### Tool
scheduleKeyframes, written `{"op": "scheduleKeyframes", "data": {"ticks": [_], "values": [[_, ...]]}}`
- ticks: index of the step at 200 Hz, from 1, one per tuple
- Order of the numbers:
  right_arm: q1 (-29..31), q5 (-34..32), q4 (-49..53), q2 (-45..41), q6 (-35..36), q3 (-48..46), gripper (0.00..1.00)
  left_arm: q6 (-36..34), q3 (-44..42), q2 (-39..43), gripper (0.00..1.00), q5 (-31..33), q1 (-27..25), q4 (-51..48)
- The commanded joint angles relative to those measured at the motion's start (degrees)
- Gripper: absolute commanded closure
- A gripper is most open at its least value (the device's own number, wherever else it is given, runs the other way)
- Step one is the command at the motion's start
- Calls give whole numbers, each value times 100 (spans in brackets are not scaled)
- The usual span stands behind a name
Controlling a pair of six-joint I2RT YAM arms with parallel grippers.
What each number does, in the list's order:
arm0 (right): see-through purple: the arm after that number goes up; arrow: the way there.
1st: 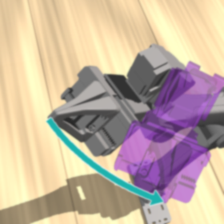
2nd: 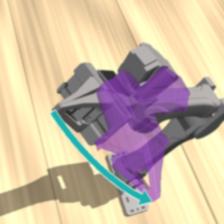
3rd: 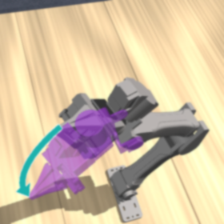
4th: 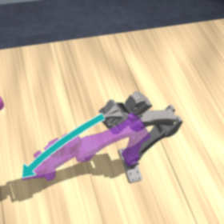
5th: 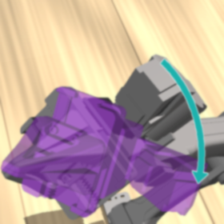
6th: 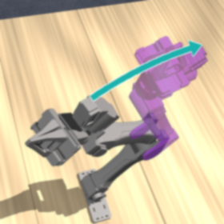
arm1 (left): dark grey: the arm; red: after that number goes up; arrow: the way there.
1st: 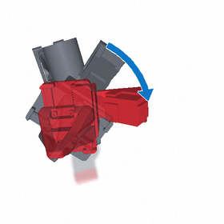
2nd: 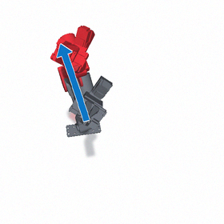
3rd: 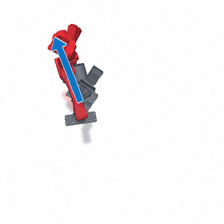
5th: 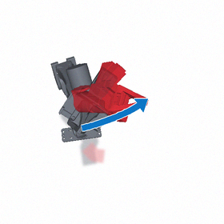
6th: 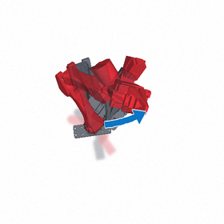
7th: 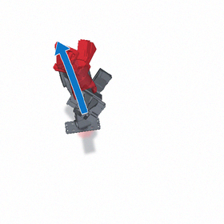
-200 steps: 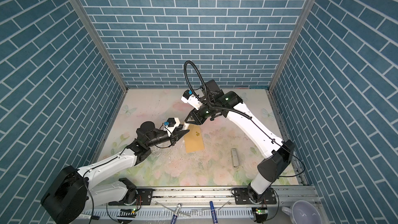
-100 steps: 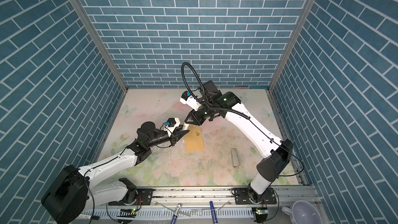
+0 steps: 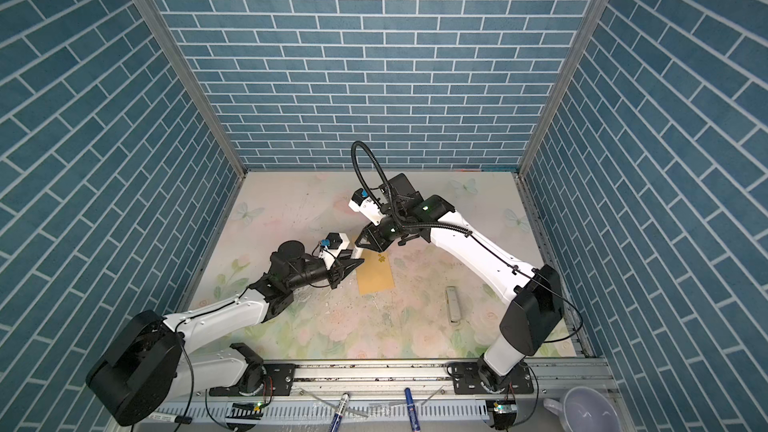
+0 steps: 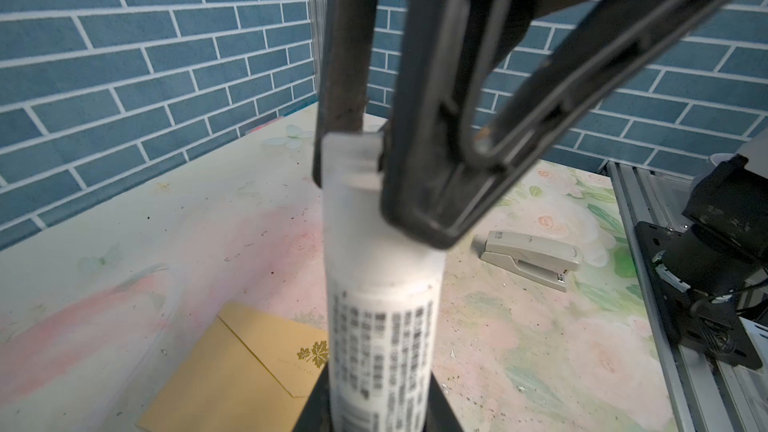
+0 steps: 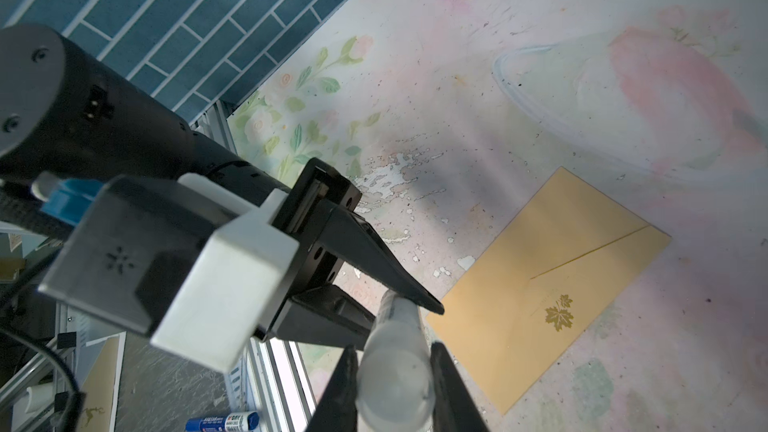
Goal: Place the letter into the envelope and seal it
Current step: 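Press the clear cap down onto the glue stick held by the left gripper, then release the cap with the right gripper and pull both arms apart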
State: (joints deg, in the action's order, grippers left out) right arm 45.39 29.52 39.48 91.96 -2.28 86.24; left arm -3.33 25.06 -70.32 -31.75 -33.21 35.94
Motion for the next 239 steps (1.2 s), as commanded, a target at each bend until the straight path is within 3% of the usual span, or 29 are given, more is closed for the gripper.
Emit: {"op": "scheduleKeyframes", "data": {"ticks": [1, 54, 136, 164, 185, 197, 239], "values": [[463, 362, 237, 259, -436, -677, 84, 103, 335, 142, 100, 96, -19, 1718], [619, 434, -378, 450, -879, -1353, 85, 175, 307, 74, 100, 160, -23, 1864], [598, 163, -485, 358, -882, -960, 86, 296, 324, 200, 100, 407, -19, 1418], [396, -161, -672, 3, -922, -476, 74, 316, 248, 447, 100, 603, -14, 990], [221, -446, -910, -295, -914, -188, 47, 307, 236, 693, 100, 822, -19, 501], [136, -657, -1116, -489, -905, -50, 38, 336, 277, 841, 100, 1067, -19, 103], [-99, -1680, -2390, -1448, -868, -676, 25, 688, 1123, 1068, 100, 2190, 46, -2232]]}}
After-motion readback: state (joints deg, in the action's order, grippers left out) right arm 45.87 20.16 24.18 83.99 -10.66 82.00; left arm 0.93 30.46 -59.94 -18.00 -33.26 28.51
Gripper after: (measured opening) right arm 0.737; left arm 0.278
